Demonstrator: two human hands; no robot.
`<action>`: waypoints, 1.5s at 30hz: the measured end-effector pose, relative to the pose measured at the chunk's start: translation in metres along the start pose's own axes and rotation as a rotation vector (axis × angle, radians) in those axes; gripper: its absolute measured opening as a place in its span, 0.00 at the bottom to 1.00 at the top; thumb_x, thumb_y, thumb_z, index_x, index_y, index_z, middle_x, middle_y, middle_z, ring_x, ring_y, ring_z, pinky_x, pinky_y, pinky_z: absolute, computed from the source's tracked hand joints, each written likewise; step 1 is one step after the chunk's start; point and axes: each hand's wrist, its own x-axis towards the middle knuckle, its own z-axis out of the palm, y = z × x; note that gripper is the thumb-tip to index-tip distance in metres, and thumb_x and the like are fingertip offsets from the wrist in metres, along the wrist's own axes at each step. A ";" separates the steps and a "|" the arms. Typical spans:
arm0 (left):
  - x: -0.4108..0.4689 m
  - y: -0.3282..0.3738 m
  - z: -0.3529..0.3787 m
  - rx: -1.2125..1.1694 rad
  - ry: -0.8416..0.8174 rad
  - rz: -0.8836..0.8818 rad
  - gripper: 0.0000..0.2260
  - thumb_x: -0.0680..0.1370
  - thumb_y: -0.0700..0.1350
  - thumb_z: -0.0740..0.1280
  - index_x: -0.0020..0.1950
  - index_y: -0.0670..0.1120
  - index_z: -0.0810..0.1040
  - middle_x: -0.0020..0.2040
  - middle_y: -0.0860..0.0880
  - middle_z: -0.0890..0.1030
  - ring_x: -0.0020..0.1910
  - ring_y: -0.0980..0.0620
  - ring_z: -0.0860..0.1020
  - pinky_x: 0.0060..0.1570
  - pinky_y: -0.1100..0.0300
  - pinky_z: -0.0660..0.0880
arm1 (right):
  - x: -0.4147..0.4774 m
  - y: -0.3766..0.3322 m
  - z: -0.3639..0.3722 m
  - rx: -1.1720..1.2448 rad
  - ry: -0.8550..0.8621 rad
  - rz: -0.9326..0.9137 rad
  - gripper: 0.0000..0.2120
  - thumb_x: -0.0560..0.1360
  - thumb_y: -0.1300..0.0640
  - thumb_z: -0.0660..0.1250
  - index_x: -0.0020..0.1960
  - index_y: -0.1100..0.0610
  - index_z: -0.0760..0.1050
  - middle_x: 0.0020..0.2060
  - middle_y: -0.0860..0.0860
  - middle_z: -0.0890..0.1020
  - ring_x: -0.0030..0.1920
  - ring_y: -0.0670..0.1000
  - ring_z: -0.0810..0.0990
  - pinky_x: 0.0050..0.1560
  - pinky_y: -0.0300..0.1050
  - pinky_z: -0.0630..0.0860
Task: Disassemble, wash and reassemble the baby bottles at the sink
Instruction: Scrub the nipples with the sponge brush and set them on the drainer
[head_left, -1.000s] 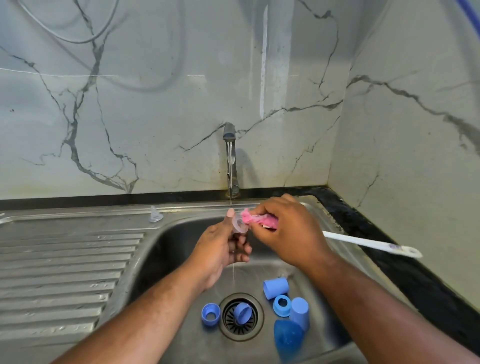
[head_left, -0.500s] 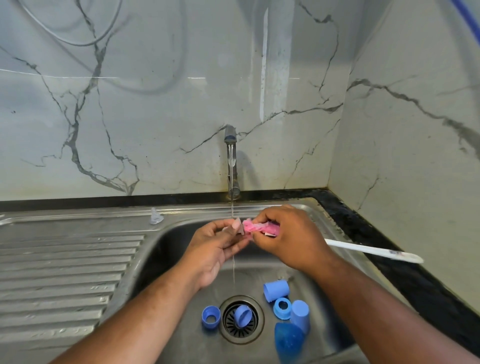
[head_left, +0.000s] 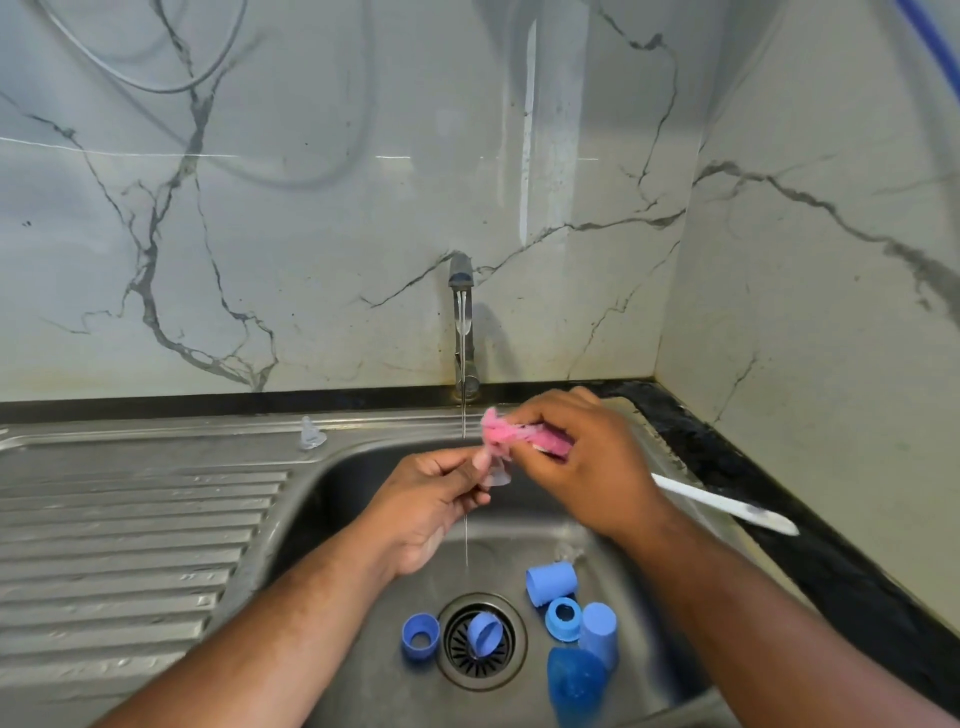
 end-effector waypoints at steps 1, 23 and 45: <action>0.000 -0.002 0.000 -0.004 -0.003 0.002 0.09 0.71 0.40 0.70 0.48 0.40 0.86 0.43 0.41 0.86 0.39 0.52 0.80 0.41 0.64 0.79 | -0.001 -0.004 0.002 0.035 -0.060 -0.026 0.10 0.73 0.52 0.75 0.54 0.46 0.83 0.45 0.38 0.81 0.47 0.42 0.73 0.42 0.40 0.72; 0.071 -0.021 -0.019 0.496 0.382 0.106 0.07 0.77 0.37 0.73 0.53 0.47 0.85 0.49 0.48 0.87 0.52 0.49 0.84 0.59 0.52 0.80 | -0.017 0.014 0.030 -0.244 -0.622 0.347 0.09 0.73 0.43 0.71 0.51 0.45 0.80 0.48 0.43 0.83 0.49 0.48 0.80 0.43 0.43 0.72; 0.078 -0.040 -0.021 0.571 0.514 0.050 0.11 0.69 0.47 0.82 0.43 0.44 0.83 0.41 0.50 0.87 0.43 0.53 0.85 0.44 0.56 0.82 | -0.015 0.018 0.033 -0.193 -0.645 0.379 0.08 0.73 0.45 0.73 0.50 0.46 0.81 0.45 0.43 0.83 0.46 0.47 0.80 0.42 0.43 0.72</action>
